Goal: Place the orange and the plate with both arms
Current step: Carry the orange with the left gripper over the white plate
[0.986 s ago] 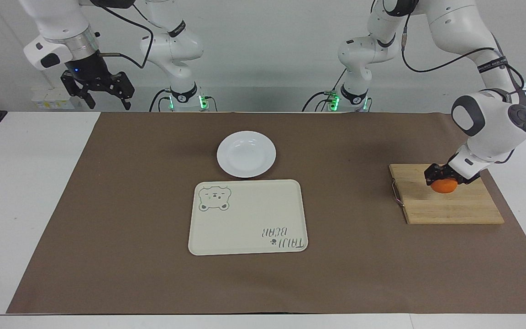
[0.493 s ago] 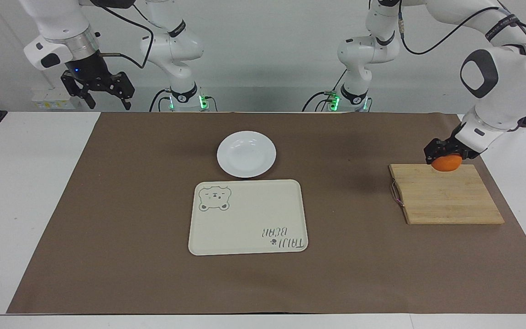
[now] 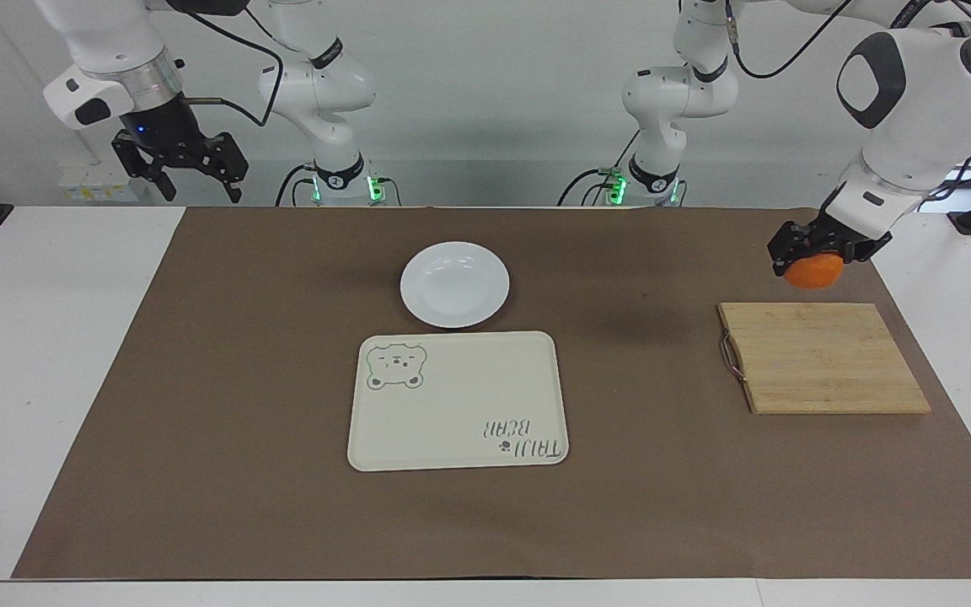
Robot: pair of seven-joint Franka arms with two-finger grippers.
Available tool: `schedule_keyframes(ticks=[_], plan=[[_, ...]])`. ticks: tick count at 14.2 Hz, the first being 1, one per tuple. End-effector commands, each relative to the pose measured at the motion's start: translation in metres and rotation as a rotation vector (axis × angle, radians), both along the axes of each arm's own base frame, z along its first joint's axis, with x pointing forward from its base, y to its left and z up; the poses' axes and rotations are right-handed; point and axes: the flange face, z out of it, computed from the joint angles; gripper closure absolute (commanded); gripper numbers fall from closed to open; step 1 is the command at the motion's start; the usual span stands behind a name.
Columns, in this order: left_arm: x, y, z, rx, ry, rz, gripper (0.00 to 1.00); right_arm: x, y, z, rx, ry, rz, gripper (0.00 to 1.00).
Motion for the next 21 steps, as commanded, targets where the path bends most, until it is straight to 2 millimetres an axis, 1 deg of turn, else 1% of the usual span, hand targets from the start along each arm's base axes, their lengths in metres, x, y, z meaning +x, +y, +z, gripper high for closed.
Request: schedule_keyframes(ticks=[1, 2, 3, 7, 9, 11, 12, 14, 17, 18, 19, 21], plan=[[-0.010, -0.020, 0.000, 0.013, -0.001, -0.015, 1.00, -0.001, -0.001, 0.002, 0.006, 0.006, 0.018, 0.00], [-0.012, -0.027, -0.007, 0.014, 0.008, -0.013, 1.00, -0.001, -0.001, 0.002, 0.005, 0.006, 0.018, 0.00], [-0.016, -0.041, -0.010, 0.017, 0.013, -0.003, 1.00, 0.000, -0.001, 0.002, 0.006, 0.005, 0.018, 0.00], [-0.033, -0.120, -0.022, 0.022, 0.016, 0.027, 1.00, -0.001, -0.002, 0.002, 0.005, 0.006, 0.015, 0.00], [-0.045, -0.159, -0.037, 0.026, 0.022, 0.034, 1.00, 0.000, -0.002, 0.002, 0.006, 0.005, 0.017, 0.00], [-0.062, -0.200, -0.056, 0.031, 0.027, 0.042, 1.00, 0.000, -0.002, 0.002, 0.005, 0.005, 0.017, 0.00], [-0.073, -0.217, -0.068, 0.032, 0.044, 0.048, 1.00, -0.001, -0.001, 0.002, 0.006, 0.006, 0.017, 0.00], [-0.093, -0.243, -0.086, 0.005, 0.044, 0.059, 1.00, -0.001, -0.002, 0.002, 0.005, 0.006, 0.015, 0.00], [-0.129, -0.293, -0.125, 0.010, 0.031, 0.080, 1.00, 0.000, -0.002, 0.002, 0.005, 0.005, 0.017, 0.00], [-0.145, -0.320, -0.135, 0.000, 0.011, 0.095, 1.00, -0.001, -0.002, 0.002, 0.005, 0.006, 0.017, 0.00], [-0.156, -0.344, -0.141, -0.016, -0.010, 0.110, 1.00, 0.000, -0.001, 0.002, 0.005, 0.005, 0.017, 0.00], [-0.170, -0.381, -0.164, -0.039, -0.029, 0.127, 1.00, -0.001, -0.001, 0.002, 0.006, 0.006, 0.018, 0.00]])
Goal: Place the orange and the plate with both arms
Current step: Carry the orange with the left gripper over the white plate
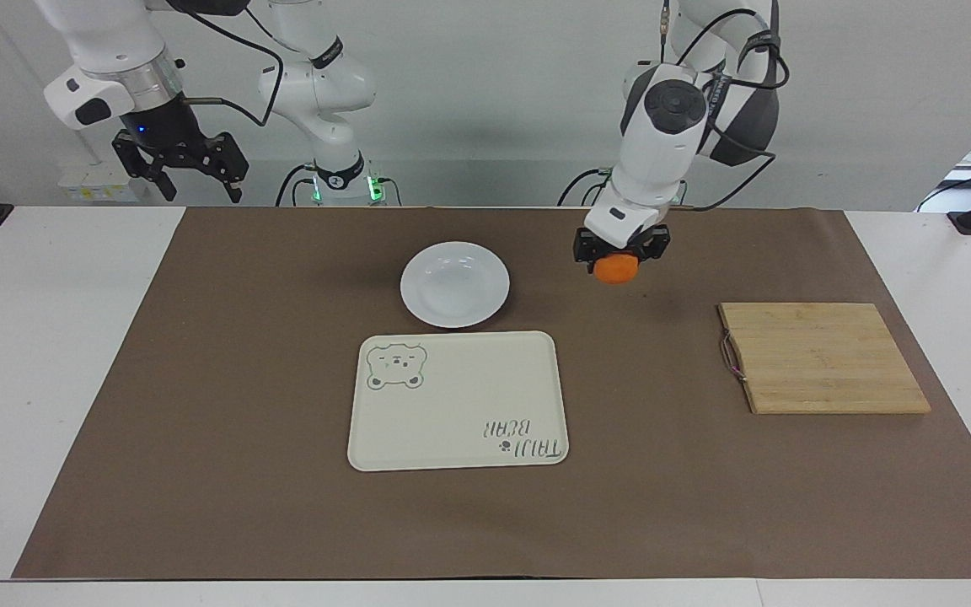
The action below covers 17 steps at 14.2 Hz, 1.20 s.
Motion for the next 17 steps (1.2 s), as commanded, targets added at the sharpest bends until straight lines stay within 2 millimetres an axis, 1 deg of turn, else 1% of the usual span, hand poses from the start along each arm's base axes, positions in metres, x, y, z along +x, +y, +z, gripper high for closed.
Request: schedule_keyframes(ticks=[1, 4, 5, 6, 7, 10, 12, 13, 14, 16, 17], plan=[[-0.024, -0.043, -0.029, -0.040, -0.030, 0.012, 1.00, -0.001, -0.001, 0.002, 0.005, 0.006, 0.018, 0.00], [-0.040, -0.086, -0.065, -0.093, -0.038, 0.077, 1.00, 0.000, -0.002, 0.002, 0.006, 0.005, 0.017, 0.00], [-0.045, -0.108, -0.081, -0.100, -0.040, 0.105, 1.00, -0.001, -0.001, 0.002, 0.005, 0.006, 0.018, 0.00], [-0.045, -0.120, -0.091, -0.103, -0.041, 0.121, 1.00, -0.001, -0.001, 0.002, 0.005, 0.006, 0.018, 0.00], [-0.047, -0.128, -0.099, -0.109, -0.040, 0.140, 1.00, -0.001, -0.001, 0.002, 0.005, 0.006, 0.018, 0.00], [-0.049, -0.129, -0.104, -0.108, -0.035, 0.159, 1.00, -0.001, -0.002, 0.002, 0.006, 0.006, 0.017, 0.00], [-0.057, -0.136, -0.117, -0.117, -0.029, 0.213, 1.00, -0.001, -0.001, 0.002, 0.006, 0.006, 0.018, 0.00], [-0.058, -0.137, -0.118, -0.117, -0.028, 0.222, 0.79, -0.001, -0.001, 0.002, 0.005, 0.006, 0.017, 0.00], [-0.059, -0.137, -0.121, -0.113, -0.025, 0.220, 0.01, -0.001, -0.001, 0.002, 0.005, 0.006, 0.018, 0.00], [-0.060, -0.138, -0.117, -0.110, -0.020, 0.227, 0.00, -0.001, -0.001, 0.002, 0.005, 0.006, 0.018, 0.00], [-0.060, -0.139, -0.112, -0.117, -0.023, 0.234, 0.00, -0.001, -0.002, 0.002, 0.006, 0.006, 0.017, 0.00]])
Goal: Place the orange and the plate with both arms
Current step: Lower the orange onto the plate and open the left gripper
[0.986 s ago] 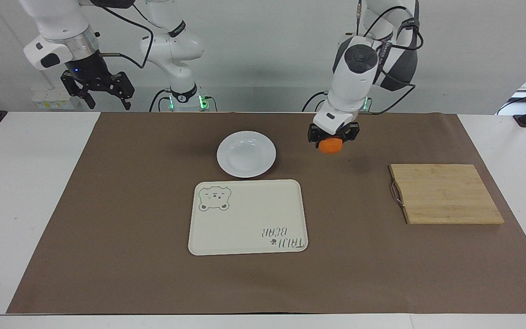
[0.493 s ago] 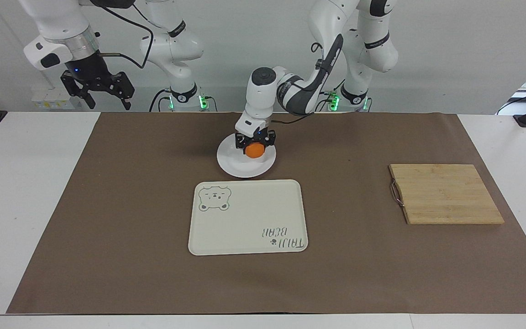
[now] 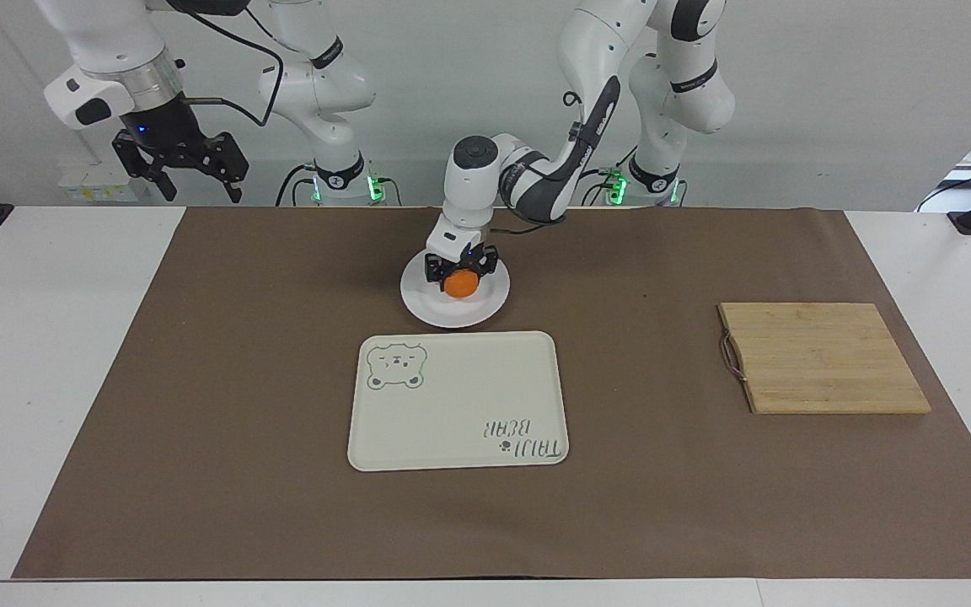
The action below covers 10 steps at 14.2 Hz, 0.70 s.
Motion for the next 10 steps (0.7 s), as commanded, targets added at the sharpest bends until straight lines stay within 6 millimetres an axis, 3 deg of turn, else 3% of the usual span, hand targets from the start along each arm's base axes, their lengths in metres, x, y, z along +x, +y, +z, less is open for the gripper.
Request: schedule_keyframes(ticks=[1, 4, 10], plan=[[0.002, -0.002, 0.013, -0.019, -0.001, 0.029, 0.00, -0.001, -0.001, 0.002, 0.005, 0.006, 0.018, 0.00], [0.013, 0.021, 0.065, -0.012, 0.005, 0.039, 0.00, 0.000, -0.002, 0.002, 0.005, 0.005, 0.015, 0.00], [0.087, 0.111, 0.161, 0.019, 0.022, -0.036, 0.00, -0.001, -0.001, 0.003, 0.006, 0.005, 0.018, 0.00]])
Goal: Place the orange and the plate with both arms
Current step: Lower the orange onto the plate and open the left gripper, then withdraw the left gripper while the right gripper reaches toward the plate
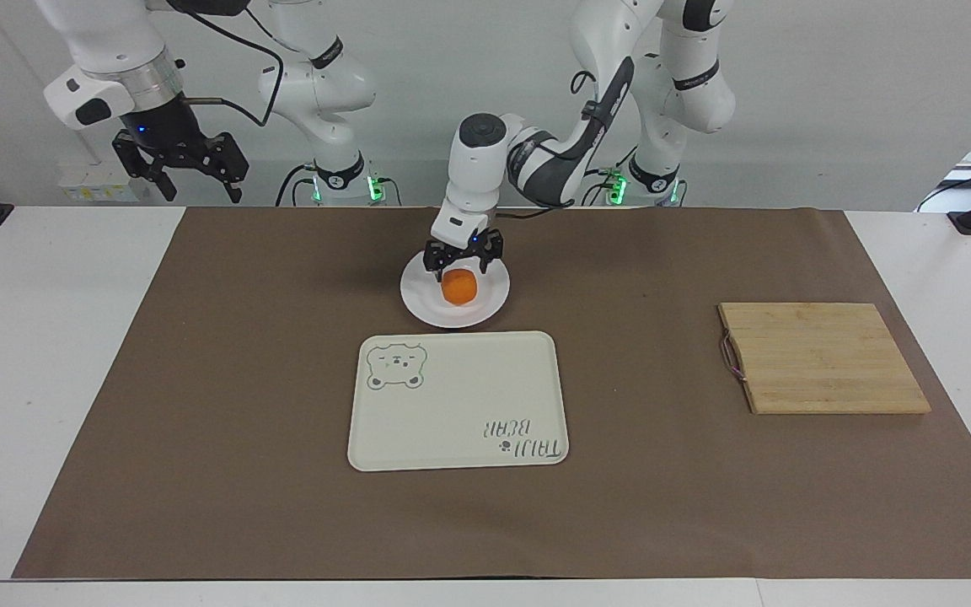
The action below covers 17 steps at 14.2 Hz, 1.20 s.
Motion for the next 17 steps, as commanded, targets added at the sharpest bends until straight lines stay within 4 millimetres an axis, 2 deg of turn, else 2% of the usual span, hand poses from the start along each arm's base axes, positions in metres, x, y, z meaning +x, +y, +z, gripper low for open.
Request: schedule_keyframes(ticks=[1, 5, 8, 12, 14, 17], plan=[[0.031, 0.039, 0.039, 0.006, 0.019, -0.047, 0.00, -0.001, -0.002, 0.002, 0.005, 0.006, 0.017, 0.00], [0.086, 0.114, 0.085, 0.001, -0.007, -0.149, 0.00, -0.001, -0.002, 0.003, 0.005, 0.005, 0.015, 0.00], [0.121, 0.177, 0.106, -0.002, -0.041, -0.219, 0.00, 0.000, -0.002, 0.002, 0.005, 0.005, 0.017, 0.00], [0.143, 0.252, 0.114, 0.015, -0.056, -0.301, 0.00, -0.001, -0.001, 0.002, 0.005, 0.006, 0.018, 0.00], [0.151, 0.301, 0.112, 0.021, -0.035, -0.333, 0.00, -0.002, 0.005, 0.002, -0.007, 0.018, 0.031, 0.00], [0.156, 0.353, 0.122, 0.030, -0.041, -0.338, 0.00, -0.005, 0.004, -0.001, 0.007, 0.028, 0.020, 0.00]])
